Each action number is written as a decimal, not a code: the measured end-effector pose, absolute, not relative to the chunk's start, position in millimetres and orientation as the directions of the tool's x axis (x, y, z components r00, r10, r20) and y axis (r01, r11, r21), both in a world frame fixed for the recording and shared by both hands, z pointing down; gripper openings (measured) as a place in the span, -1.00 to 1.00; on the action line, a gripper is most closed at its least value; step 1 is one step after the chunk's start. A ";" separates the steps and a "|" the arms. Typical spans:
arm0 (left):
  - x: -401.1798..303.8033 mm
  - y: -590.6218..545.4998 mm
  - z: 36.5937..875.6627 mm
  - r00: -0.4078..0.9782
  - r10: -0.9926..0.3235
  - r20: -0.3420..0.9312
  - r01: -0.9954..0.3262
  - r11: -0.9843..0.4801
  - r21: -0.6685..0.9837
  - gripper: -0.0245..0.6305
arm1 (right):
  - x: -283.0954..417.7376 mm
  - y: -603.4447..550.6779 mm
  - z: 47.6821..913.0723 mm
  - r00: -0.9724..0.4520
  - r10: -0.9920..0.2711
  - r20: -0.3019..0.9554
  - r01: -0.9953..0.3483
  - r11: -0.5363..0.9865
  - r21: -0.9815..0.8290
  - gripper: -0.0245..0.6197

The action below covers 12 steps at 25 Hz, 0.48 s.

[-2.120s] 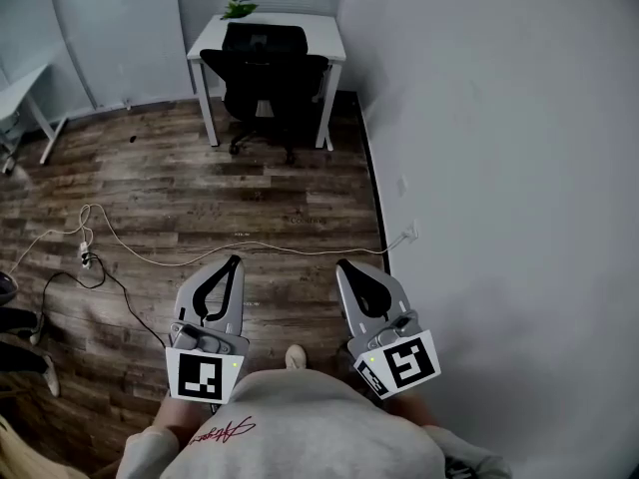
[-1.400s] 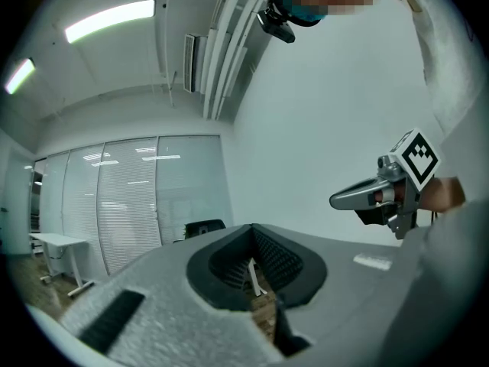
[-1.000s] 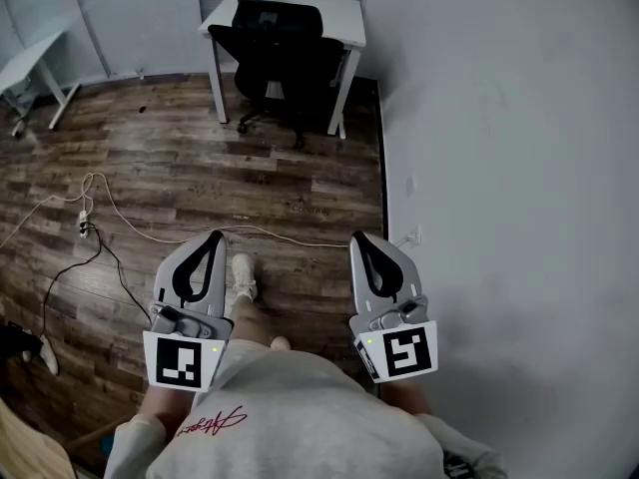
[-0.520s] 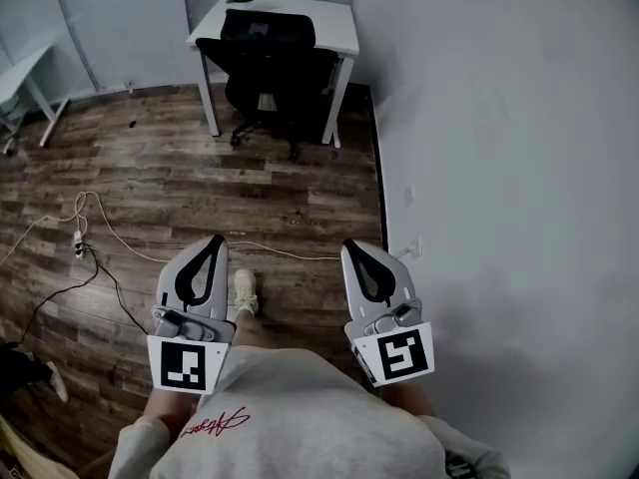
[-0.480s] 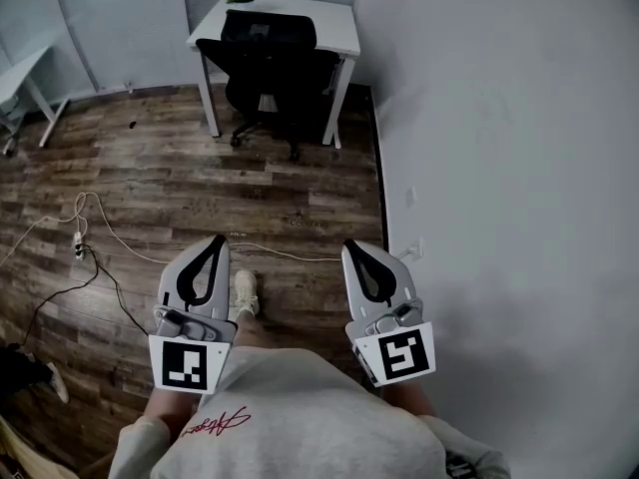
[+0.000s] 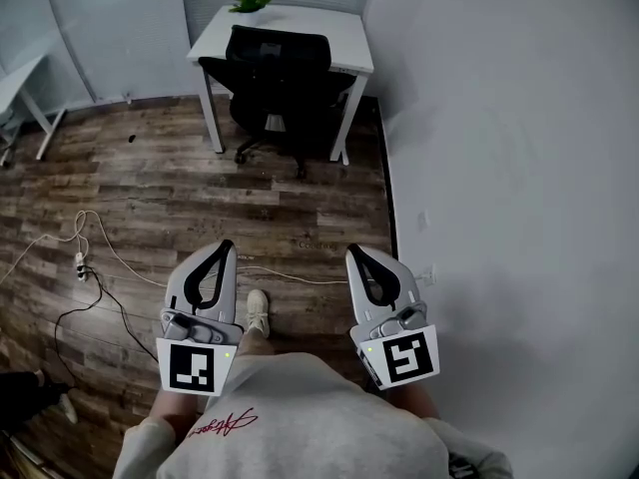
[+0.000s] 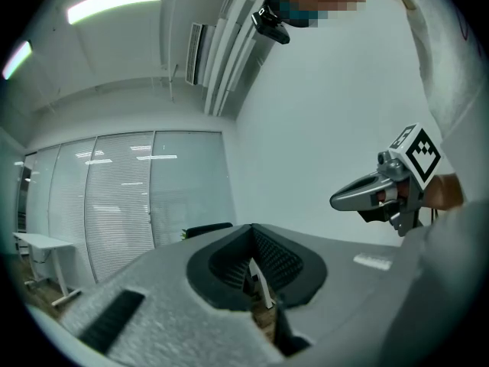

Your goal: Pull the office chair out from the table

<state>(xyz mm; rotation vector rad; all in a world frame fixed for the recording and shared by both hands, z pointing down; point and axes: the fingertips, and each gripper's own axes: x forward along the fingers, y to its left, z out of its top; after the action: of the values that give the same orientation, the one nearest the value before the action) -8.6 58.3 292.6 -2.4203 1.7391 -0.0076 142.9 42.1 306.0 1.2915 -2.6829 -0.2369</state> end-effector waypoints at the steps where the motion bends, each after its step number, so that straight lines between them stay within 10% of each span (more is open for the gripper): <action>1: -14.2 46.7 292.7 0.326 -0.942 -0.086 -0.940 -0.313 -0.135 -0.93 | 138.2 31.5 306.0 -0.613 -0.787 0.073 -0.762 0.613 0.208 -0.93; 12: -63.2 -72.5 279.1 0.359 -0.930 -0.081 -0.927 -0.345 -0.149 -0.93 | 89.3 -82.5 294.5 -0.585 -0.808 0.071 -0.786 0.586 0.199 -0.93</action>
<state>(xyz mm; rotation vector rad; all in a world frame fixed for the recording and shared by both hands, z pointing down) -63.2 -72.5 279.1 -2.4460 1.6883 -0.0268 89.3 -82.5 294.5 1.3459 -2.6585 -0.2189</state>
